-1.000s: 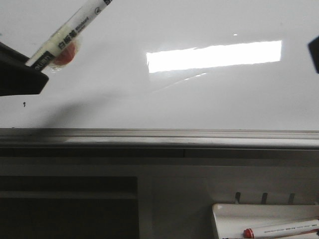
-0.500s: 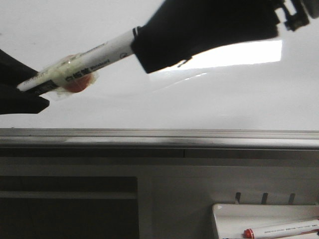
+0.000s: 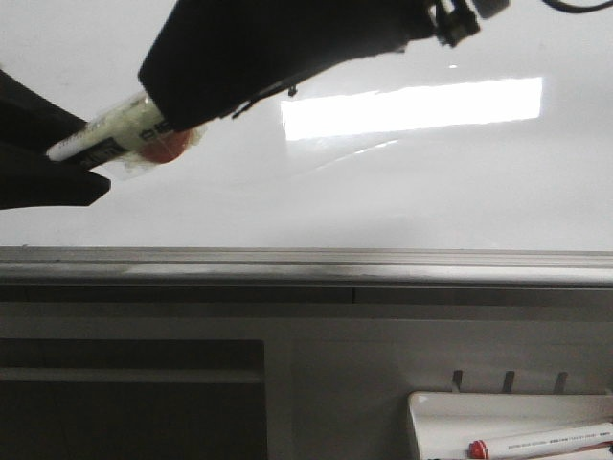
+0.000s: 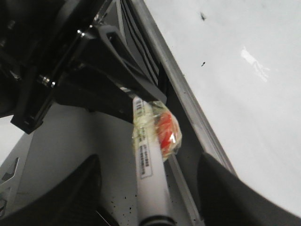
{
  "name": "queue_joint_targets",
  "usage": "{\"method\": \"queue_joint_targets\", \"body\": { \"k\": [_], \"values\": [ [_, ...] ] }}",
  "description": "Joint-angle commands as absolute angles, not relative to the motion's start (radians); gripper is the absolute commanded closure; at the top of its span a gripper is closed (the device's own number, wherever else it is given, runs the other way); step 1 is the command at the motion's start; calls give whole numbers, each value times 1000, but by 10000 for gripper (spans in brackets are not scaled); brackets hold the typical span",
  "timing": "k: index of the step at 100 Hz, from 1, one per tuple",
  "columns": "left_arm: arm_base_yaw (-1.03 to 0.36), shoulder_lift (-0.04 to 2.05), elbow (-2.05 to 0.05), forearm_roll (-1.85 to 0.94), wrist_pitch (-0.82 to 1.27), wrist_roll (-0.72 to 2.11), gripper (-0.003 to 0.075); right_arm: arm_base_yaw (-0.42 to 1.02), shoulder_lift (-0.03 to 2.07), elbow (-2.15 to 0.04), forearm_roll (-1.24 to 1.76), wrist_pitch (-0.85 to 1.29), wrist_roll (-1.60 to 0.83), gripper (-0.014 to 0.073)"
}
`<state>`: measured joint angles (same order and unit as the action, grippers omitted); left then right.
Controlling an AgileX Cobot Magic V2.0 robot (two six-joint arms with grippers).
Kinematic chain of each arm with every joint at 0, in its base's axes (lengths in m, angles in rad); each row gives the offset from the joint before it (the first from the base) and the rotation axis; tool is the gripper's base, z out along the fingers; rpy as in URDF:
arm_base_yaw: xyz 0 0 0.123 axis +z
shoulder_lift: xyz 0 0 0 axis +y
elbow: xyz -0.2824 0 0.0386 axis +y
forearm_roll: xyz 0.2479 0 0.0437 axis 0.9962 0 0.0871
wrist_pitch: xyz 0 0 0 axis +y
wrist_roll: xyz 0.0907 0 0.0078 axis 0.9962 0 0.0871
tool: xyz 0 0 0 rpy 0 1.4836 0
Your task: Write number 2 on whiteboard
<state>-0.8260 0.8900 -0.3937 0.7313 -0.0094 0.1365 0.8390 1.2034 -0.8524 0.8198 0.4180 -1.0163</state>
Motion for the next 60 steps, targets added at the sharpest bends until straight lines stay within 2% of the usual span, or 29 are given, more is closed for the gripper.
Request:
{"method": "queue_joint_targets", "body": {
  "k": [1, 15, 20, 24, 34, 52, 60],
  "values": [
    [-833, 881, -419, 723, -79, 133, 741, 844, 1194, -884, 846, 376, -1031, 217],
    [-833, 881, -419, 723, -81, 133, 741, 845, 1194, -884, 846, 370, -1031, 219],
    [-833, 881, -419, 723, -81, 133, 741, 845, 1194, -884, 846, 370, -1031, 256],
    [-833, 881, -419, 723, -81, 133, 741, 845, 1194, -884, 846, 370, -1031, 331],
    [-833, 881, -419, 723, -81, 133, 741, 845, 1194, -884, 846, 368, -1031, 667],
    [-833, 877, -419, 723, -81, 133, 734, 845, 1194, -884, 847, 366, -1031, 663],
    [-833, 855, -419, 702, -63, 116, 650, 845, 1194, -884, 847, 362, -1031, 663]
  ]
}}
